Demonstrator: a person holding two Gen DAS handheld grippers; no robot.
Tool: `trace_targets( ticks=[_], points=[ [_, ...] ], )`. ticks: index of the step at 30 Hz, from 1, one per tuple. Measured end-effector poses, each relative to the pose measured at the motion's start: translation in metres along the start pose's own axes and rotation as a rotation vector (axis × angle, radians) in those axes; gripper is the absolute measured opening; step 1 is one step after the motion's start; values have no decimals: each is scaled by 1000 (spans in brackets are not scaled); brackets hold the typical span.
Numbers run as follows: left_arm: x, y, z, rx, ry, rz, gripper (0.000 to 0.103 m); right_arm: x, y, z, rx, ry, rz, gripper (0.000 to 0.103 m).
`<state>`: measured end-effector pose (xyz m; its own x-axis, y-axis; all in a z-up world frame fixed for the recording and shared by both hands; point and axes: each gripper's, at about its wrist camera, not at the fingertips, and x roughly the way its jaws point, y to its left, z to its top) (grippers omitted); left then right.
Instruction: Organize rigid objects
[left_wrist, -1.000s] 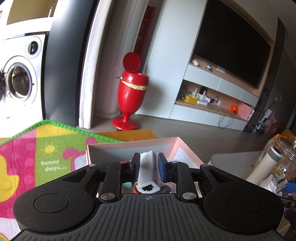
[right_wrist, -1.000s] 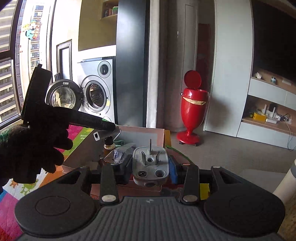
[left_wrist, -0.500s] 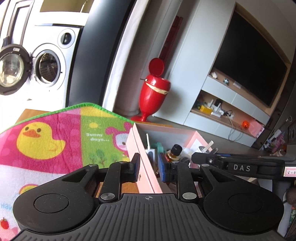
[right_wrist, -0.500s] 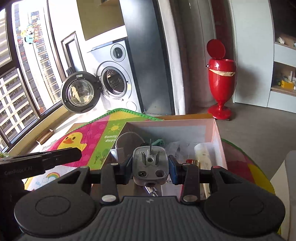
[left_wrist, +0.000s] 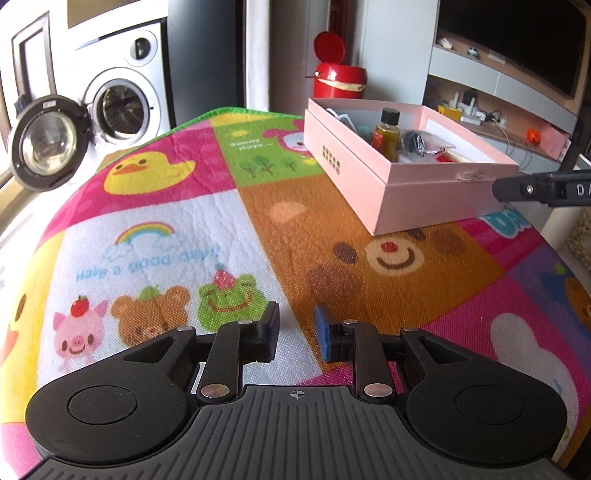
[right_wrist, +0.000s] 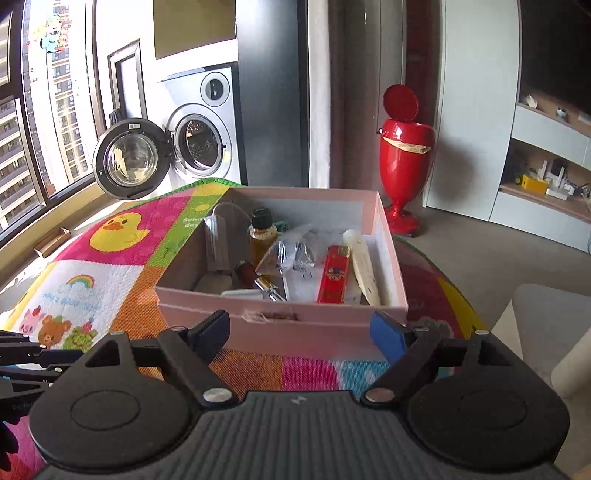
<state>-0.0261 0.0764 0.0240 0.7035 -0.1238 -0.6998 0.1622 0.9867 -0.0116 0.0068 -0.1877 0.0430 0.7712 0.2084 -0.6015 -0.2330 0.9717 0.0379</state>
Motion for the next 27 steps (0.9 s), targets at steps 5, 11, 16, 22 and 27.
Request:
trace_targets(
  ticks=[5,11,16,22,27],
  points=[
    [5,-11,1,-72,-12,-44,43,6,1,-41,-4,105,-15,84],
    [14,-44,-1,-34,-43,-3,84,22,9,-54,4,124,-36,97],
    [20,-60,-3,-52,-106,81,86,29,5,-54,39,119,-63,103],
    [24,-63,0,-82,-112,121,86,31,3,-56,42,77,-74,103],
    [25,-64,1,-86,-113,137,88,32,-2,-60,59,22,-78,103]
  ],
)
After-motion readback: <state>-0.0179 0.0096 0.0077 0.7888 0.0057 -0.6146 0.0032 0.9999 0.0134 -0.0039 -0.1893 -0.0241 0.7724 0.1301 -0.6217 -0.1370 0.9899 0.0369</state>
